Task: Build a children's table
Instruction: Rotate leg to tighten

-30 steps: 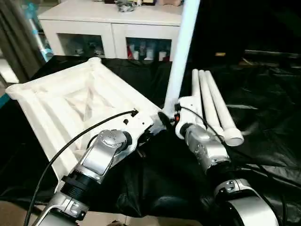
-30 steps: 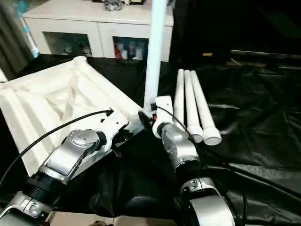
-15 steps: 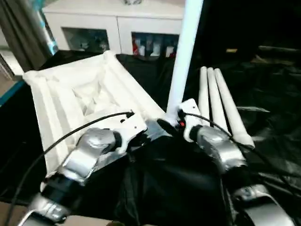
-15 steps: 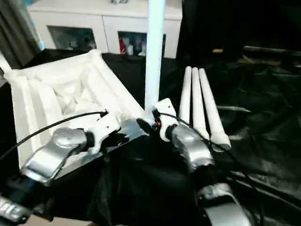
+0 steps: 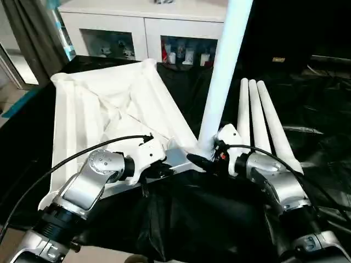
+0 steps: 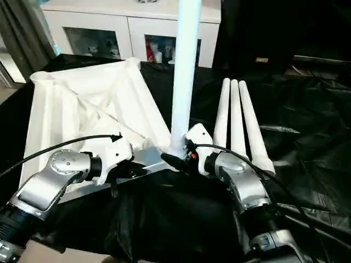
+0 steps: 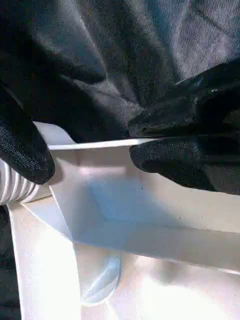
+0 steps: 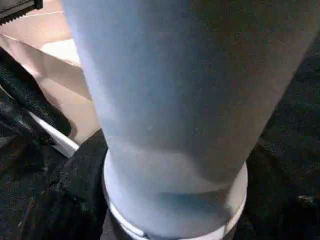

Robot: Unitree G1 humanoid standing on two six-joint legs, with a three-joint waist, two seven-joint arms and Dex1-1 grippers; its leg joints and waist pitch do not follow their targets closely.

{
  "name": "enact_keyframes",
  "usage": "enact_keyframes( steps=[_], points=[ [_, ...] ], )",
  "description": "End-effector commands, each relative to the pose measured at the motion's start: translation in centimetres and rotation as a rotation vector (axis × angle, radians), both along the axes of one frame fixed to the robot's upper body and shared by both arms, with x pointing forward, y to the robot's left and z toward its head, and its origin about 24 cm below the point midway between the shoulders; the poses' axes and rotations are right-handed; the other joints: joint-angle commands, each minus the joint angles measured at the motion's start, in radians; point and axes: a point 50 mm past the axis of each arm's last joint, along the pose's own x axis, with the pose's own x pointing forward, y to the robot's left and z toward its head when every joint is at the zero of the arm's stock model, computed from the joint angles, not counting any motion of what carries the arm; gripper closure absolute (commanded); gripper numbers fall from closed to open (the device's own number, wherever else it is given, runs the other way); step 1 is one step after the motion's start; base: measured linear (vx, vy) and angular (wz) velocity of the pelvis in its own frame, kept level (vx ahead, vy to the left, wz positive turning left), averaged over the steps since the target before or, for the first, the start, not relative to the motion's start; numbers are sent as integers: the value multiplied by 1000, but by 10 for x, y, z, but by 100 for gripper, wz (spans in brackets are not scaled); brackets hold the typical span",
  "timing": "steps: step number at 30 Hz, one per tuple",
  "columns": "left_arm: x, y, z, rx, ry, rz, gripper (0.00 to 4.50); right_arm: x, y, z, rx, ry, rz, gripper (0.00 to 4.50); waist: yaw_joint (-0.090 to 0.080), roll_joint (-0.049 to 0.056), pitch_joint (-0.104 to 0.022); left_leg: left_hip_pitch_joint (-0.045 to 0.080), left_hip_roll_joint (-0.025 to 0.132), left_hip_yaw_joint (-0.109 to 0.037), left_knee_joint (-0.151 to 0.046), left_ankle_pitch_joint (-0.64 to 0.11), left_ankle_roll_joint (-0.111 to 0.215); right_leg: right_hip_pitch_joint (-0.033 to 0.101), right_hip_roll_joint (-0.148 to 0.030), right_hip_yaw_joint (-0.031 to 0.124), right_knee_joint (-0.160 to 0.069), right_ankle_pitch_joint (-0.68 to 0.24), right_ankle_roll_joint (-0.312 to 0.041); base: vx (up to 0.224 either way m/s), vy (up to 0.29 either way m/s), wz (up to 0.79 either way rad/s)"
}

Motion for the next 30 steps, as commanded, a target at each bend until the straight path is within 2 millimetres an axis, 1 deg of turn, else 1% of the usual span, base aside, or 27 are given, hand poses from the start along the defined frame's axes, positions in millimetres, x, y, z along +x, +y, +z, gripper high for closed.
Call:
enact_keyframes(
  steps=[1,2,4,6,8,11,13,14,19,21,23,25,26,27,30],
  points=[
    [0,-6,8,-22,-38,-44,405,0,-5,5,-7,-15,-15,94,-3,7,-76,33,45,-12,-81,-289,-17,38,-45,34,-69,-219,-216,0,0,0],
    [1,-6,8,-27,-39,-35,394,0,-4,4,-7,-14,-14,94,-4,6,-77,31,44,-12,-82,-284,-18,39,-45,33,-69,-216,-213,0,0,0],
    [2,-5,7,-7,-32,-36,387,-2,-3,4,-2,-8,-12,94,-3,5,-78,28,44,-13,-81,-267,-16,41,-45,33,-67,-199,-210,0,0,0],
    [3,-5,6,1,-39,-27,387,-2,-2,4,0,-6,-11,94,-6,7,-80,27,43,-14,-80,-256,-14,43,-44,32,-64,-180,-213,0,0,0],
    [4,-5,4,0,-31,-22,387,-3,-1,4,1,-5,-9,94,-8,5,-80,26,42,-13,-79,-249,-10,44,-45,32,-64,-165,-220,0,0,0],
    [8,-3,2,-1,-33,0,387,-4,-1,3,2,-2,-7,94,-10,6,-81,25,41,-13,-76,-232,-3,45,-43,31,-62,-141,-227,0,0,0],
    [9,-1,1,0,-34,12,387,-5,-1,3,2,-1,-7,94,-10,5,-81,26,40,-12,-75,-231,-1,46,-44,31,-62,-142,-228,0,0,0],
    [10,0,0,0,-32,17,387,-5,-1,3,2,-1,-6,94,-10,7,-81,27,41,-13,-76,-235,-1,45,-44,31,-63,-149,-228,0,0,0],
    [8,3,-5,11,-11,17,387,-5,-1,4,1,2,-5,94,-10,5,-79,28,42,-13,-79,-258,-6,45,-45,31,-66,-186,-221,0,0,0],
    [8,4,-6,14,-6,23,422,-5,-1,4,1,2,-5,94,-10,6,-78,29,43,-14,-79,-266,-10,44,-45,31,-67,-199,-219,0,0,0],
    [8,5,-6,8,-5,31,422,-5,0,4,2,2,-4,94,-10,5,-78,29,42,-13,-79,-268,-11,43,-45,32,-67,-202,-219,0,0,0],
    [9,5,-6,-1,-8,37,439,-5,0,4,3,3,-3,94,-11,5,-78,29,42,-13,-79,-275,-13,43,-46,32,-68,-212,-217,0,0,0],
    [9,4,-6,-6,-6,37,439,-5,0,4,3,5,-2,94,-10,3,-78,29,43,-14,-79,-277,-13,43,-46,32,-69,-220,-215,0,0,0],
    [10,4,-6,-10,-4,36,439,-5,0,3,2,6,-1,94,-10,5,-78,29,42,-14,-79,-276,-14,43,-46,32,-69,-224,-214,0,0,0],
    [10,4,-6,-12,0,36,439,-5,-1,2,3,12,-1,94,-10,4,-79,28,42,-14,-78,-266,-13,43,-45,32,-67,-204,-217,0,0,0]
  ],
)
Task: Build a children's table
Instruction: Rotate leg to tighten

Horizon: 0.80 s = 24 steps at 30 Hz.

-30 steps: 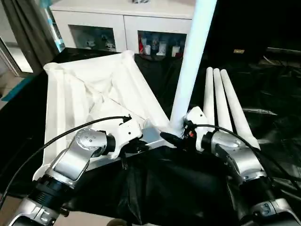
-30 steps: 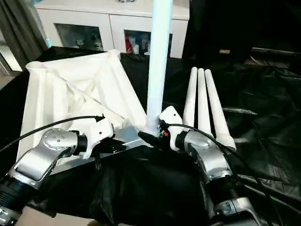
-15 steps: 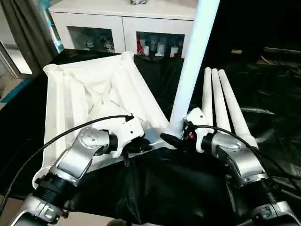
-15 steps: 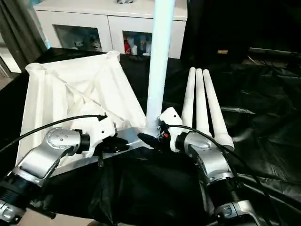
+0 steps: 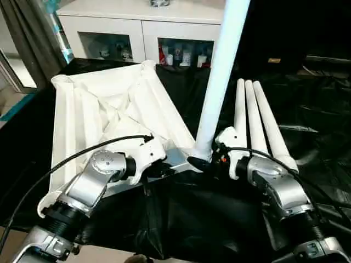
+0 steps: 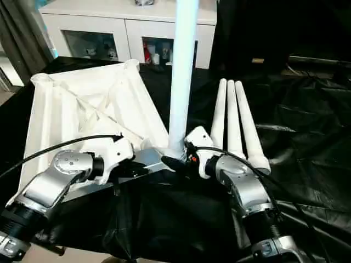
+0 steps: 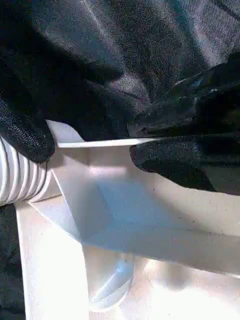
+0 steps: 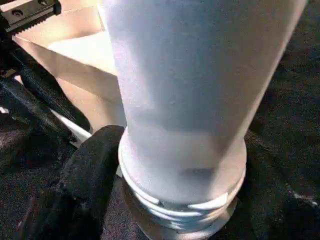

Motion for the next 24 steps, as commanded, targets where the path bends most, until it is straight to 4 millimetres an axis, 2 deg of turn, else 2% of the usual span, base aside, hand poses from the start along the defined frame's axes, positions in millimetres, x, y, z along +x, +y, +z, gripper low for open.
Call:
enact_keyframes(
  steps=[1,6,7,9,10,13,19,23,24],
  points=[
    [3,5,1,10,-6,19,439,1,-1,2,5,2,2,94,-1,3,-79,24,42,-14,-78,-263,-11,41,-46,32,-70,-200,-218,0,0,0],
    [2,5,0,6,6,14,439,0,0,0,12,11,2,94,0,4,-80,23,41,-13,-76,-245,-4,43,-45,31,-67,-174,-226,0,0,0],
    [2,4,-1,5,6,14,446,0,0,0,12,11,2,112,0,4,-80,23,41,-13,-76,-244,-3,43,-45,31,-67,-173,-226,0,0,0],
    [1,4,-1,1,11,11,446,0,1,0,21,18,1,112,-1,4,-79,24,42,-13,-77,-250,-4,42,-45,31,-67,-178,-228,0,0,0],
    [1,4,-1,0,12,11,450,0,1,-1,22,19,0,141,0,5,-79,24,42,-13,-77,-254,-4,41,-45,31,-68,-183,-228,0,0,0],
    [0,4,-1,-3,14,11,450,0,1,-2,22,22,-2,159,-1,5,-79,25,42,-13,-77,-252,-6,42,-45,31,-67,-179,-227,0,0,0],
    [1,3,-2,-23,26,23,450,-1,3,-6,33,33,-25,171,-2,5,-78,24,41,-13,-77,-252,-7,42,-45,31,-67,-179,-228,0,0,0],
    [2,2,-2,-35,26,38,450,-1,4,-9,38,40,-50,173,-4,5,-73,27,41,-13,-81,-294,-16,39,-46,31,-74,-242,-218,0,0,0],
    [9,-5,-3,-47,17,102,450,4,9,-16,47,53,-149,173,-7,6,-70,28,42,-14,-83,-328,-26,35,-49,33,-78,-293,-209,0,0,0]
  ],
)
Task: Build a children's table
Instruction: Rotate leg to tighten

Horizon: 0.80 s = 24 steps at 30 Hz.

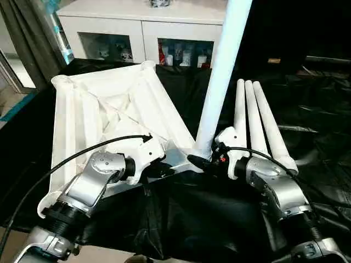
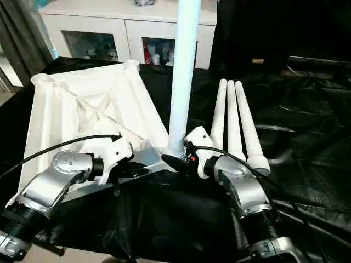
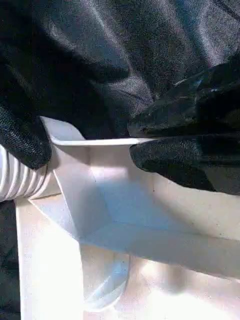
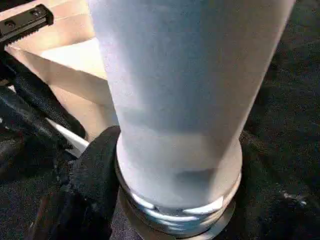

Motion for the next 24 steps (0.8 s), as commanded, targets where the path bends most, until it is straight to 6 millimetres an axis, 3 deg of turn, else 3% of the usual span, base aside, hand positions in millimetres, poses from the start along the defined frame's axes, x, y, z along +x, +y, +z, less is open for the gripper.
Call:
enact_keyframes(
  steps=[1,3,6,9,11,12,13,15,17,19,23,24],
  points=[
    [9,-4,0,0,-17,78,450,4,4,-13,10,47,-110,173,-6,4,-67,24,42,-15,-84,-340,-34,30,-49,32,-81,-313,-206,0,0,0],
    [13,-11,-1,4,-24,118,450,6,8,-18,18,65,-174,173,-8,4,-65,30,41,-20,-87,-388,-53,26,-51,32,-90,-402,-178,0,0,0],
    [21,-24,-1,2,-34,184,450,11,16,-26,24,101,-284,173,-13,4,-62,33,40,-23,-91,-427,-67,23,-51,30,-98,-450,-154,0,0,0],
    [28,-48,1,-17,-43,259,450,19,31,-32,-3,133,-387,173,-16,3,-61,37,37,-24,-90,-445,-70,16,-50,29,-106,-479,-142,0,0,0],
    [28,-48,1,-17,-43,259,450,19,31,-32,-3,133,-387,173,-17,3,-60,39,36,-26,-89,-457,-69,16,-52,27,-109,-497,-137,0,0,0],
    [29,-54,1,-18,-47,268,450,20,37,-32,2,140,-388,173,-18,3,-60,34,37,-27,-91,-463,-62,17,-52,27,-111,-501,-127,0,0,0],
    [28,-60,2,-17,-52,257,450,21,44,-31,28,150,-379,138,-18,1,-58,33,36,-27,-92,-466,-59,17,-51,25,-113,-507,-121,0,0,0],
    [26,-66,2,-17,-57,237,450,22,52,-27,72,162,-355,117,-19,2,-59,37,35,-28,-91,-479,-55,13,-52,25,-117,-525,-115,0,0,0],
    [24,-66,3,-22,-64,211,450,23,57,-23,82,146,-314,93,-22,-3,-58,32,37,-30,-94,-483,-50,15,-53,24,-118,-529,-110,0,0,0],
    [23,-63,2,-19,-69,201,450,24,57,-22,77,135,-305,69,-24,-1,-60,29,38,-31,-96,-476,-49,17,-53,23,-114,-510,-112,0,0,0],
    [17,-50,0,-17,-68,146,450,25,49,-16,66,92,-249,69,-29,0,-64,21,40,-30,-101,-438,-38,24,-53,24,-107,-431,-135,0,0,0],
    [11,-40,-1,-24,-58,77,450,22,43,-9,57,54,-137,69,-28,0,-65,16,40,-29,-101,-408,-31,31,-51,24,-102,-383,-144,0,0,0]
  ],
)
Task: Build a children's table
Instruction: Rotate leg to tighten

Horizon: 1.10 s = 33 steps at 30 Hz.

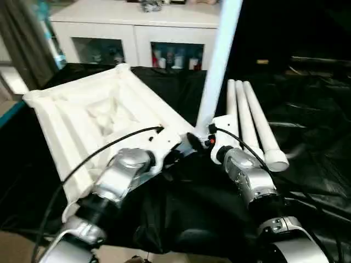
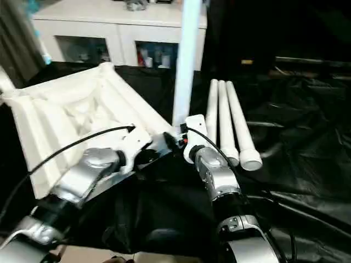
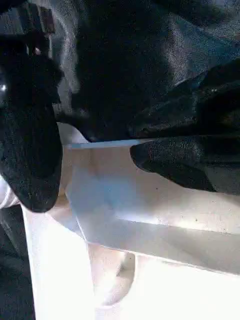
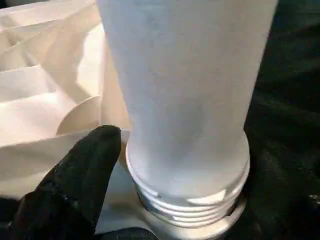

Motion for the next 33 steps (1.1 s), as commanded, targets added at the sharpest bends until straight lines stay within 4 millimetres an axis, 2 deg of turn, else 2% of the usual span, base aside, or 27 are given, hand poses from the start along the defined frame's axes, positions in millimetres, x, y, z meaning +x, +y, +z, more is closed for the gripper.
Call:
enact_keyframes(
  steps=[1,3,5,9,11,12,13,14,16,18,20,21,23,26,27,33],
  points=[
    [-12,-7,3,-41,-7,-156,450,-13,16,-1,3,12,222,69,4,-3,-64,14,44,-26,-95,-393,-26,33,-50,27,-81,-355,-153,0,0,0],
    [-16,1,2,-32,12,-186,450,-16,8,3,-16,-5,276,69,5,-3,-65,15,45,-21,-92,-369,-11,31,-50,30,-77,-314,-170,0,0,0],
    [-19,7,2,-25,19,-201,450,-17,1,5,-35,-16,313,69,9,2,-69,20,45,-16,-86,-334,-2,29,-49,32,-71,-271,-199,26,-8,2],
    [-25,17,5,-31,36,-261,450,-23,-15,9,-77,-32,395,69,16,-3,-72,20,47,-10,-80,-258,17,32,-45,33,-60,-166,-235,56,-10,4],
    [-30,22,7,-39,57,-294,450,-29,-21,11,-89,-32,449,69,22,-1,-77,14,46,-10,-74,-174,43,41,-42,30,-43,-47,-253,59,4,-1],
    [-31,24,9,-44,65,-308,450,-32,-24,12,-92,-32,473,69,25,-1,-80,15,45,-10,-69,-154,51,42,-42,29,-39,-15,-258,58,5,-1],
    [-33,27,10,-47,73,-322,450,-35,-26,13,-94,-30,495,69,25,-8,-81,13,44,-8,-66,-117,70,44,-41,29,-35,32,-271,0,0,0],
    [-35,29,11,-49,78,-333,450,-38,-28,13,-94,-26,514,69,34,-4,-82,16,44,-6,-62,-95,85,43,-42,29,-33,54,-281,0,0,0],
    [-37,33,12,-52,98,-345,450,-42,-30,13,-95,-24,534,69,35,-4,-80,15,45,-5,-63,-107,93,42,-42,28,-34,34,-285,0,0,0],
    [-38,35,12,-52,105,-349,450,-44,-30,13,-94,-19,541,69,35,-3,-75,16,46,-5,-67,-146,80,41,-44,28,-40,-35,-279,0,0,0],
    [-38,37,11,-49,108,-349,450,-44,-29,12,-93,-18,543,69,32,-4,-70,18,48,-8,-74,-211,49,39,-46,30,-50,-141,-261,0,0,0],
    [-39,38,11,-50,110,-350,450,-45,-29,12,-90,-18,542,84,31,-2,-69,20,48,-8,-78,-243,30,37,-46,31,-54,-189,-250,0,0,0],
    [-39,39,11,-50,112,-351,450,-46,-27,12,-79,-17,545,94,31,-3,-67,23,49,-10,-81,-274,11,35,-47,33,-58,-234,-234,0,0,0],
    [-40,42,11,-46,121,-354,450,-49,-25,12,-62,-9,559,110,32,2,-70,23,48,-12,-82,-283,-3,35,-46,34,-58,-236,-218,0,0,0],
    [-41,42,11,-45,122,-355,450,-50,-25,12,-60,-6,561,128,30,0,-69,22,47,-11,-82,-280,-2,35,-45,35,-58,-229,-217,0,0,0],
    [-41,39,9,-53,132,-350,450,-56,-22,3,-33,40,554,166,34,-2,-72,18,45,-10,-77,-241,8,37,-45,35,-52,-180,-231,0,0,0]
  ],
)
